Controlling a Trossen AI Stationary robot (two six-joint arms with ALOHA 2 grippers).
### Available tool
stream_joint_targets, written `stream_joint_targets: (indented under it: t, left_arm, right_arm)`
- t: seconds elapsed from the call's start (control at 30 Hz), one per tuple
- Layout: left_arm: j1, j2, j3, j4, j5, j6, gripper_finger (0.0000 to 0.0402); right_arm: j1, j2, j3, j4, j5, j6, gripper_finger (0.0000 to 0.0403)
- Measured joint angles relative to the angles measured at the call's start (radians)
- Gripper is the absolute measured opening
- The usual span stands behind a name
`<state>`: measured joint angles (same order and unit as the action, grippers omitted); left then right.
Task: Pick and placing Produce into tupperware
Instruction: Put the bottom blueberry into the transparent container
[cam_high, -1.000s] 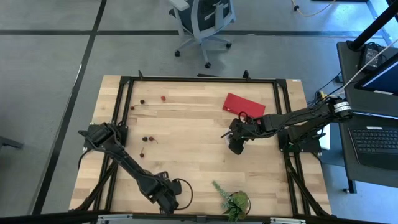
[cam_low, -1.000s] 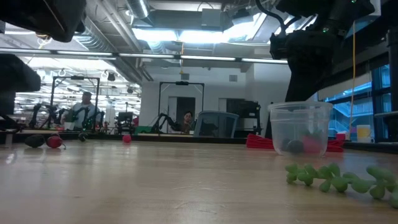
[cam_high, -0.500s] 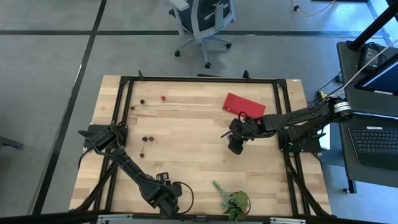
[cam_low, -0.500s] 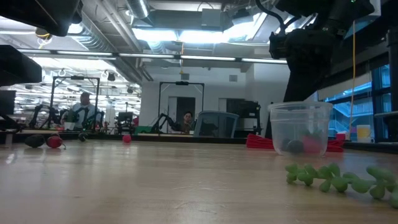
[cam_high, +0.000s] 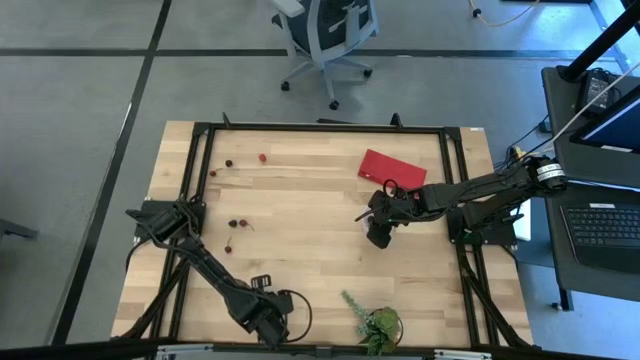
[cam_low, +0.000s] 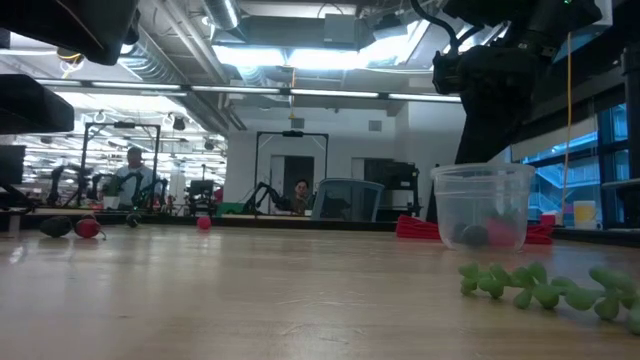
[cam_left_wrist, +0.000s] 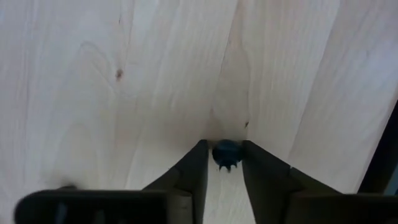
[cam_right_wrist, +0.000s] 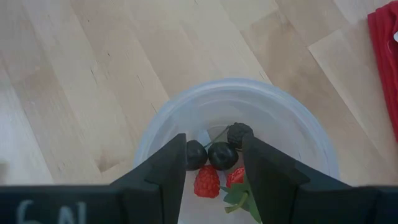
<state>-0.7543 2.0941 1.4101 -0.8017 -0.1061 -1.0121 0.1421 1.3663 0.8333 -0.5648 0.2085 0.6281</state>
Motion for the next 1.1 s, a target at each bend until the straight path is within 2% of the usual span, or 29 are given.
stream_joint_targets:
  t: [0.23, 0.5, 0.63, 0.87, 0.97, 1.1]
  left_arm:
    - [0.007, 0.000, 0.000, 0.006, 0.001, 0.007, 0.0041]
    - [0.007, -0.035, -0.005, -0.008, -0.061, 0.035, 0.0039]
    - [0.028, -0.079, -0.017, -0.078, -0.164, 0.062, 0.0037]
    - [0.075, -0.127, -0.012, -0.172, -0.294, 0.147, 0.0042]
    - [0.102, -0.143, -0.008, -0.235, -0.386, 0.191, 0.0039]
    - [0.141, -0.173, -0.009, -0.282, -0.515, 0.263, 0.0043]
  right_arm:
    - [0.000, 0.000, 0.000, 0.000, 0.000, 0.000, 0.0158]
    - [0.000, 0.000, 0.000, 0.008, -0.001, 0.085, 0.0158]
    - [0.000, -0.003, 0.019, 0.009, -0.002, 0.095, 0.0158]
    - [0.000, -0.004, 0.122, 0.034, -0.003, -0.002, 0.0158]
    - [0.000, -0.004, 0.151, 0.052, -0.004, -0.033, 0.0158]
    - [-0.003, -0.003, 0.155, 0.138, -0.078, -0.078, 0.0158]
